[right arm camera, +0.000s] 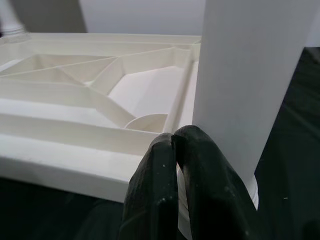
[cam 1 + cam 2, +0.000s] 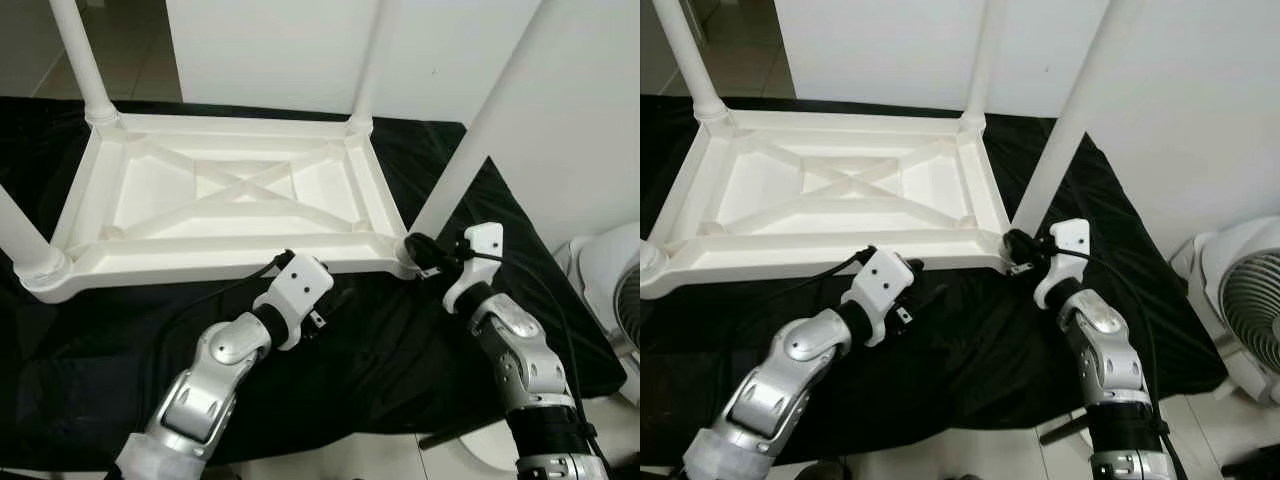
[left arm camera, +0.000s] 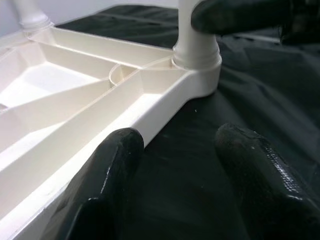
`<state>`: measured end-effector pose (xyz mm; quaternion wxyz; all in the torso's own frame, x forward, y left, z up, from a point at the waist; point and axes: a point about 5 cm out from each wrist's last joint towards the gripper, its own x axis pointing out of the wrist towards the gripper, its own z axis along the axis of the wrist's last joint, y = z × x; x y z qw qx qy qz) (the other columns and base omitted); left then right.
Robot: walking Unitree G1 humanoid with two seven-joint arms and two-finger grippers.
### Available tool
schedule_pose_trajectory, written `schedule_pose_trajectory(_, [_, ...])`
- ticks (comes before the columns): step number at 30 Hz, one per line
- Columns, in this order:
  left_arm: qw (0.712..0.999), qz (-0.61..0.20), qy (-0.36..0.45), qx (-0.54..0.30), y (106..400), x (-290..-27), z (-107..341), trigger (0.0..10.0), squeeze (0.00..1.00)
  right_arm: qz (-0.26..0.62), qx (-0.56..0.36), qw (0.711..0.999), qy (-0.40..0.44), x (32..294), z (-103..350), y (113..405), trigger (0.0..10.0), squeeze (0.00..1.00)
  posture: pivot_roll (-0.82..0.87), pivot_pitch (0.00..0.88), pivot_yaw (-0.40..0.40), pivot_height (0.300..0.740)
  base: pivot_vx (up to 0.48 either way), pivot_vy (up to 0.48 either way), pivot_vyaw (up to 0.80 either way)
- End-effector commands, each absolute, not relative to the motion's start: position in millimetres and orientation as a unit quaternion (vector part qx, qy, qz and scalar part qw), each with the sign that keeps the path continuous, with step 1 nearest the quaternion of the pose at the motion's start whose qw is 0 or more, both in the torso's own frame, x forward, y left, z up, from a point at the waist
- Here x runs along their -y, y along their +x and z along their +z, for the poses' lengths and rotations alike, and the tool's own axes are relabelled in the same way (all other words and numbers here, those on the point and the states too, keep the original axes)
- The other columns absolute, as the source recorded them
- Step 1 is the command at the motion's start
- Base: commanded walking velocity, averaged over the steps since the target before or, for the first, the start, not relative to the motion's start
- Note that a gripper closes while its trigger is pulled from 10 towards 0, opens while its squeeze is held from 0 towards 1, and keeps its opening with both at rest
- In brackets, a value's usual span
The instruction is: Building children table
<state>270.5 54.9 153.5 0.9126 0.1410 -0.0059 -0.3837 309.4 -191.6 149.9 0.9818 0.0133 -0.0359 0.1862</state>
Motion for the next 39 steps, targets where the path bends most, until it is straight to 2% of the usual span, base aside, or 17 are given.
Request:
schedule_pose_trajectory(1, [0.95, -0.275, 0.148, 0.02, 288, -59, 159, 10.0, 0.0, 0.116, 0.026, 0.993, 0.009, 220, 143, 308, 10.0, 0.0, 0.16, 0.092, -0.081, 0.74, 0.0, 0.0, 0.0])
schedule_pose_trajectory(10, [0.944, -0.28, 0.174, 0.031, 306, -54, 169, 10.0, 0.0, 0.101, 0.032, 0.994, 0.009, 225, 142, 306, 10.0, 0.0, 0.15, 0.102, -0.067, 0.74, 0.0, 0.0, 0.0])
schedule_pose_trajectory(15, [0.93, -0.304, 0.205, 0.03, 315, -57, 170, 10.0, 0.0, 0.129, 0.044, 0.99, 0.026, 206, 146, 297, 10.0, 0.0, 0.14, 0.109, -0.059, 0.74, 0.0, 0.0, 0.0])
schedule_pose_trajectory(20, [0.923, -0.312, 0.225, 0.015, 324, -73, 165, 10.0, 0.0, 0.165, 0.062, 0.983, 0.055, 182, 154, 282, 10.0, 0.0, 0.11, 0.114, -0.043, 0.74, 0.0, 0.0, 0.0])
schedule_pose_trajectory(24, [0.914, -0.325, 0.241, 0.006, 327, -81, 161, 10.0, 0.0, 0.169, 0.066, 0.982, 0.061, 176, 157, 277, 10.0, 0.0, 0.1, 0.116, -0.036, 0.74, 0.0, 0.0, 0.0])
schedule_pose_trajectory(39, [0.875, -0.418, 0.244, -0.035, 325, -111, 151, 10.0, 0.0, 0.165, 0.069, 0.983, 0.051, 182, 169, 273, 10.0, 0.0, 0.09, 0.116, -0.011, 0.74, 0.0, 0.0, 0.0])
